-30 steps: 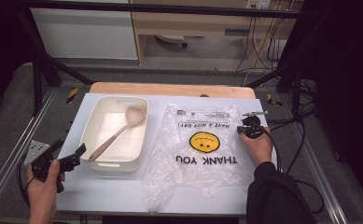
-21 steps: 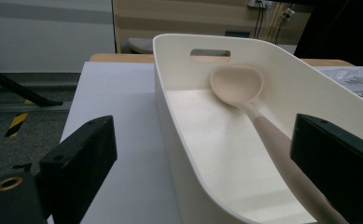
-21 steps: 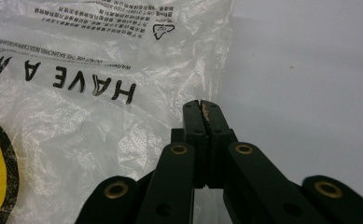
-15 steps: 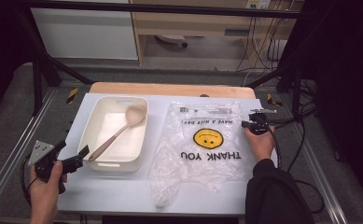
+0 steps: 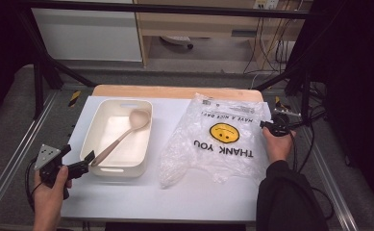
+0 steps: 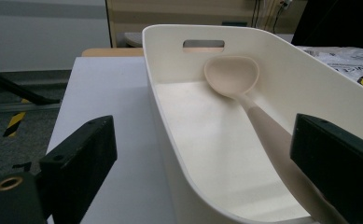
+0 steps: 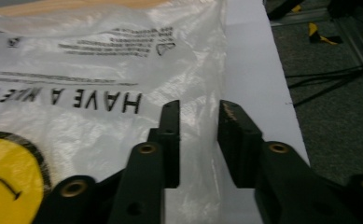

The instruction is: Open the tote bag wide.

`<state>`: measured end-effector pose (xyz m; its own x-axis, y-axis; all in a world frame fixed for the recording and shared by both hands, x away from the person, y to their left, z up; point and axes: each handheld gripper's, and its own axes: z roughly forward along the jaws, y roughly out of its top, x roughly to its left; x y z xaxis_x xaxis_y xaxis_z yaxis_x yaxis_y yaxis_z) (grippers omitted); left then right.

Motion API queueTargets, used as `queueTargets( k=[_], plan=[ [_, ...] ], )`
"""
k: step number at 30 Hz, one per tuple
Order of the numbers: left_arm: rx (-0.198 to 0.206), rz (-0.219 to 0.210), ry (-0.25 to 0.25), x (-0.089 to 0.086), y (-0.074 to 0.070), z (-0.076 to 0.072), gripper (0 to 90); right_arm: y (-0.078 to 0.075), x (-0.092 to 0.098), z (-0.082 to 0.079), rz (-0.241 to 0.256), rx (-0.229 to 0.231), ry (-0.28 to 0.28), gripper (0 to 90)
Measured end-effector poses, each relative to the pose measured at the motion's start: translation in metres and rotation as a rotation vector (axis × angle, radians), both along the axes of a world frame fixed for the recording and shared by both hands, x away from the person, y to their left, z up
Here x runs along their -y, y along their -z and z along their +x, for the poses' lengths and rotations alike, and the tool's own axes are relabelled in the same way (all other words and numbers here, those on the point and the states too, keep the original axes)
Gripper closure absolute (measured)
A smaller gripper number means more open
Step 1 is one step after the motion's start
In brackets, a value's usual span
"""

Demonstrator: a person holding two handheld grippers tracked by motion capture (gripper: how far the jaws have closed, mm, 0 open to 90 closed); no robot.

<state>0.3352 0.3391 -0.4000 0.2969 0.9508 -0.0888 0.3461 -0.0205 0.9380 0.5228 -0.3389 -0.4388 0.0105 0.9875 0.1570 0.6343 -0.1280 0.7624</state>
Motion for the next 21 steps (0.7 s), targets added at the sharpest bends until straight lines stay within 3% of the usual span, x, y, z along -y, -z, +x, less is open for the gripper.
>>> queueTargets(
  k=[2, 3, 4, 7, 9, 13, 19, 21],
  plan=[
    [0.0, 0.0, -0.002, -0.001, 0.0, 0.0, 6.9, -0.006, 0.0, -0.003, 0.014, 0.006, -0.024, 56.3],
    [0.001, -0.002, -0.004, -0.001, 0.0, 0.0, 6.9, -0.013, -0.001, -0.008, -0.004, 0.009, -0.039, 47.0],
    [0.001, -0.003, -0.004, -0.002, 0.0, 0.0, 6.9, -0.013, -0.001, -0.008, -0.004, 0.009, -0.039, 47.0],
    [0.001, 0.001, -0.005, -0.001, 0.0, -0.001, 6.9, -0.019, -0.003, -0.015, -0.046, -0.014, -0.023, 25.9],
    [-0.001, 0.011, -0.006, 0.0, 0.0, -0.002, 6.8, -0.023, -0.005, -0.022, -0.071, -0.024, -0.025, 21.8],
    [0.0, 0.007, -0.015, -0.002, 0.0, -0.004, 6.7, -0.028, -0.012, -0.034, -0.102, -0.025, -0.083, 13.2],
    [0.011, 0.005, -0.015, -0.003, 0.0, -0.004, 6.7, -0.033, -0.023, -0.053, -0.086, -0.023, -0.161, 8.5],
    [0.005, 0.002, -0.012, -0.002, 0.0, -0.004, 6.6, -0.035, -0.024, -0.059, -0.039, -0.015, -0.175, 7.3]
  ],
)
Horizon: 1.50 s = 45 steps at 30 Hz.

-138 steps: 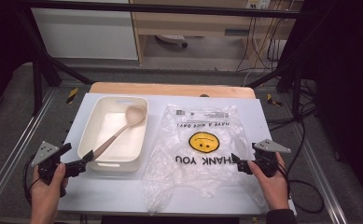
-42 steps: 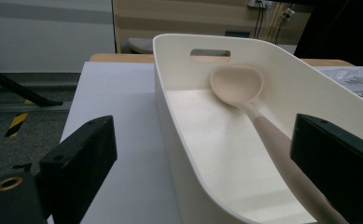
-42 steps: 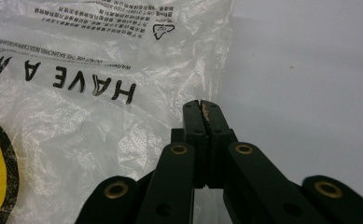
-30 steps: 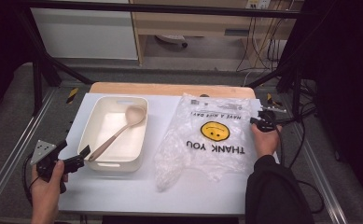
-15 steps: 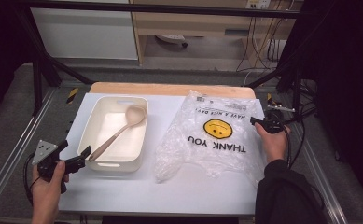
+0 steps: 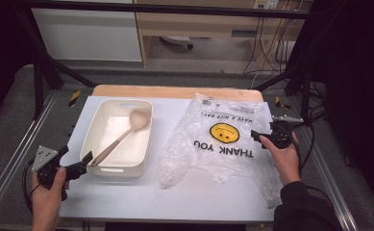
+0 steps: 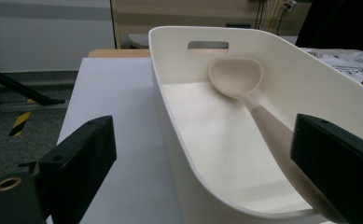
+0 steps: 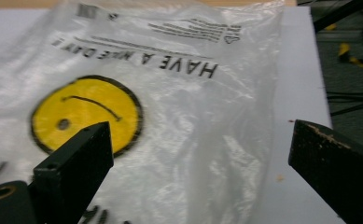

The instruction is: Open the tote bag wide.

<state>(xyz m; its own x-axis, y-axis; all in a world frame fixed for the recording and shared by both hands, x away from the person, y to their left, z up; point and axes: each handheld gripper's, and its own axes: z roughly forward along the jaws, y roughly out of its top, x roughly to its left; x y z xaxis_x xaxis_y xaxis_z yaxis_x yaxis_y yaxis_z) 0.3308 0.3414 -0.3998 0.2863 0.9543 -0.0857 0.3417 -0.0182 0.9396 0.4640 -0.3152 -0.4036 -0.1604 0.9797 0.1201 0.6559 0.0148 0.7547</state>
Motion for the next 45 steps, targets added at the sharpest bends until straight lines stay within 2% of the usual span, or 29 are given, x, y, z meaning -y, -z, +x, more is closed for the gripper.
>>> queueTargets(
  k=[2, 9, 13, 15, 23, 28, 30, 36, 40, 43, 45],
  plan=[
    [0.007, 0.006, 0.001, 0.0, 0.0, 0.0, 6.5, -0.002, 0.0, -0.006, 0.048, 0.003, -0.02, 6.9],
    [0.003, 0.002, -0.002, -0.001, 0.0, 0.0, 6.3, -0.018, -0.01, -0.03, 0.049, 0.045, -0.088, 6.7],
    [0.007, 0.008, 0.004, -0.001, 0.0, 0.0, 6.2, -0.023, -0.018, -0.042, 0.006, 0.048, -0.135, 5.8],
    [-0.004, 0.009, 0.005, 0.0, 0.001, 0.0, 5.6, -0.024, -0.021, -0.046, -0.01, 0.047, -0.159, 5.5],
    [-0.007, -0.01, 0.006, -0.002, 0.001, 0.001, 5.5, -0.022, -0.028, -0.065, -0.039, 0.025, -0.246, 5.9],
    [-0.002, -0.008, 0.001, -0.001, 0.001, 0.0, 5.5, -0.017, -0.028, -0.078, -0.028, 0.013, -0.261, 6.2],
    [-0.001, -0.01, -0.001, -0.001, 0.001, 0.0, 5.5, -0.014, -0.027, -0.083, -0.055, 0.003, -0.262, 6.5],
    [0.001, -0.007, -0.005, -0.002, 0.001, -0.001, 5.5, -0.009, -0.026, -0.101, -0.09, -0.008, -0.279, 7.0],
    [0.0, -0.001, -0.001, -0.001, 0.0, -0.001, 5.6, -0.004, -0.019, -0.108, -0.121, -0.011, -0.267, 10.5],
    [0.002, -0.001, -0.002, -0.001, 0.0, -0.001, 5.6, 0.003, -0.012, -0.11, -0.099, -0.021, -0.246, 11.6],
    [0.004, -0.001, -0.003, -0.001, 0.0, -0.001, 5.5, 0.009, -0.007, -0.111, -0.106, -0.03, -0.235, 14.4]
  ],
)
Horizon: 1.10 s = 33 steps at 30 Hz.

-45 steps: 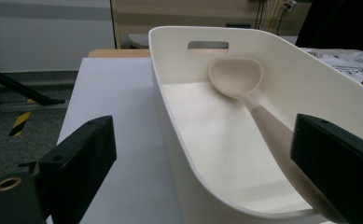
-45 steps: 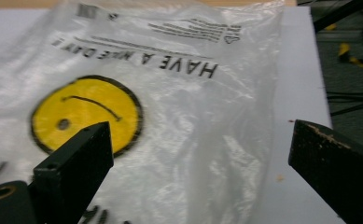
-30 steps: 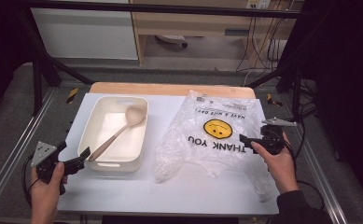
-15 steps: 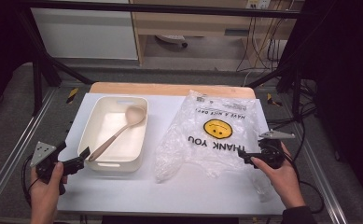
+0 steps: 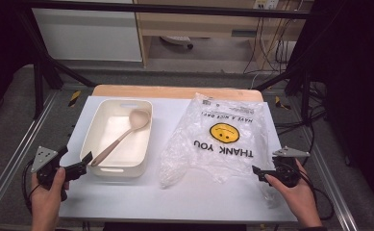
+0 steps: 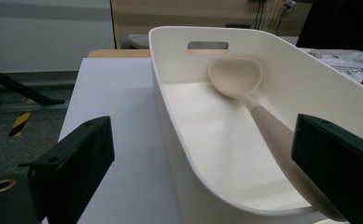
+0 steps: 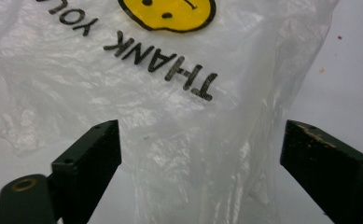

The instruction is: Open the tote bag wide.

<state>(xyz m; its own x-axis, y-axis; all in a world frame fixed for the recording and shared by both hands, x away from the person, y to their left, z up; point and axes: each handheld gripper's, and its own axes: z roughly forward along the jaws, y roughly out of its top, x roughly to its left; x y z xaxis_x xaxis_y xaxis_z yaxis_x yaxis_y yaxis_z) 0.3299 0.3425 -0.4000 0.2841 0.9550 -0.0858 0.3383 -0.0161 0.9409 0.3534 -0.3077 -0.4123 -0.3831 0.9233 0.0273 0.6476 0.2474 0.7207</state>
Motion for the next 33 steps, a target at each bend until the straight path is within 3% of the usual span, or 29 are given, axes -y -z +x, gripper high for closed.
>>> queueTargets(
  k=[4, 13, 17, 20, 28, 33],
  plan=[
    [-0.004, 0.001, 0.001, 0.0, 0.0, 0.001, 5.6, 0.013, 0.011, -0.001, 0.017, -0.025, 0.034, 22.1],
    [-0.005, 0.003, 0.0, 0.0, 0.0, 0.0, 5.6, 0.021, 0.023, -0.003, 0.022, -0.071, 0.053, 35.6],
    [-0.006, 0.007, 0.002, 0.0, 0.0, 0.0, 5.6, 0.024, 0.021, -0.007, 0.02, -0.094, 0.028, 47.0],
    [-0.007, 0.008, 0.003, 0.0, 0.001, 0.001, 5.6, 0.028, 0.02, -0.01, 0.027, -0.12, -0.006, 60.7],
    [-0.008, 0.014, 0.006, 0.001, 0.001, 0.001, 5.6, 0.029, 0.008, -0.015, 0.006, -0.143, -0.066, 73.0],
    [-0.008, 0.014, 0.005, 0.001, 0.001, 0.001, 5.6, 0.027, -0.014, -0.019, -0.01, -0.163, -0.111, 75.4]
  ],
)
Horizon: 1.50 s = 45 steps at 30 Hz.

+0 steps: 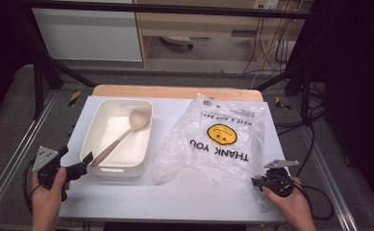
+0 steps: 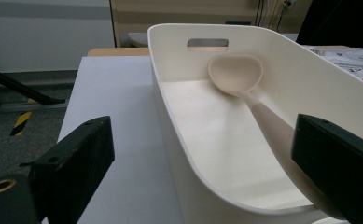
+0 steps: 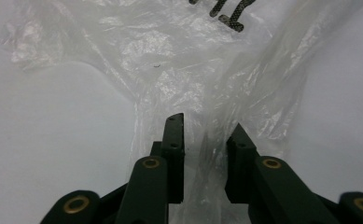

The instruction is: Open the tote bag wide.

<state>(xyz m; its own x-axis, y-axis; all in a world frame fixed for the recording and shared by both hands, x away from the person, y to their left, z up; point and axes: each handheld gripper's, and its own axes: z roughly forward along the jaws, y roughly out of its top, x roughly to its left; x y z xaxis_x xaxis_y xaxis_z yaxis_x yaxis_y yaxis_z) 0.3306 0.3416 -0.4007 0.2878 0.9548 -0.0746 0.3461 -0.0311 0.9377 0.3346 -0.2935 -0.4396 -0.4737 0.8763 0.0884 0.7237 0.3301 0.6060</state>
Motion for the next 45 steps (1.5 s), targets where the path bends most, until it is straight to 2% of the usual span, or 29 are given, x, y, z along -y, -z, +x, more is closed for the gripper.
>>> queueTargets(
  k=[4, 5, 10, 19, 21, 26, 32, 34, 37, 41, 45],
  plan=[
    [0.001, 0.0, 0.002, 0.0, 0.0, 0.0, 5.6, 0.0, -0.012, -0.001, -0.002, -0.004, -0.025, 76.9],
    [0.002, -0.001, 0.002, 0.0, 0.0, 0.0, 5.6, 0.0, -0.019, -0.003, -0.004, -0.011, -0.039, 81.6],
    [0.001, 0.002, 0.004, 0.001, 0.0, 0.0, 5.6, -0.001, -0.031, -0.005, 0.02, -0.031, -0.057, 90.0],
    [0.001, 0.01, 0.006, 0.002, 0.0, 0.0, 5.6, 0.001, -0.057, -0.005, 0.031, -0.038, -0.121, 90.0],
    [0.002, 0.011, 0.006, 0.002, 0.0, 0.0, 5.6, 0.001, -0.064, -0.003, 0.048, -0.043, -0.134, 90.0],
    [0.004, 0.014, 0.006, 0.001, -0.001, 0.0, 5.6, 0.002, -0.09, 0.004, 0.057, -0.046, -0.191, 90.0],
    [0.007, 0.013, 0.001, 0.001, -0.001, 0.0, 5.6, 0.003, -0.102, 0.001, 0.065, -0.045, -0.22, 90.0],
    [0.008, 0.013, 0.0, 0.001, -0.001, 0.0, 5.6, 0.003, -0.102, 0.0, 0.07, -0.045, -0.214, 90.0],
    [0.008, 0.015, 0.0, 0.001, -0.001, 0.0, 5.6, 0.003, -0.096, -0.002, 0.069, -0.034, -0.201, 87.5],
    [0.008, 0.015, -0.003, 0.001, -0.001, 0.0, 5.6, 0.003, -0.091, -0.005, 0.078, -0.018, -0.198, 77.2],
    [0.009, 0.015, -0.004, 0.0, -0.001, 0.0, 5.6, 0.002, -0.091, -0.005, 0.079, -0.003, -0.194, 62.5]
  ],
)
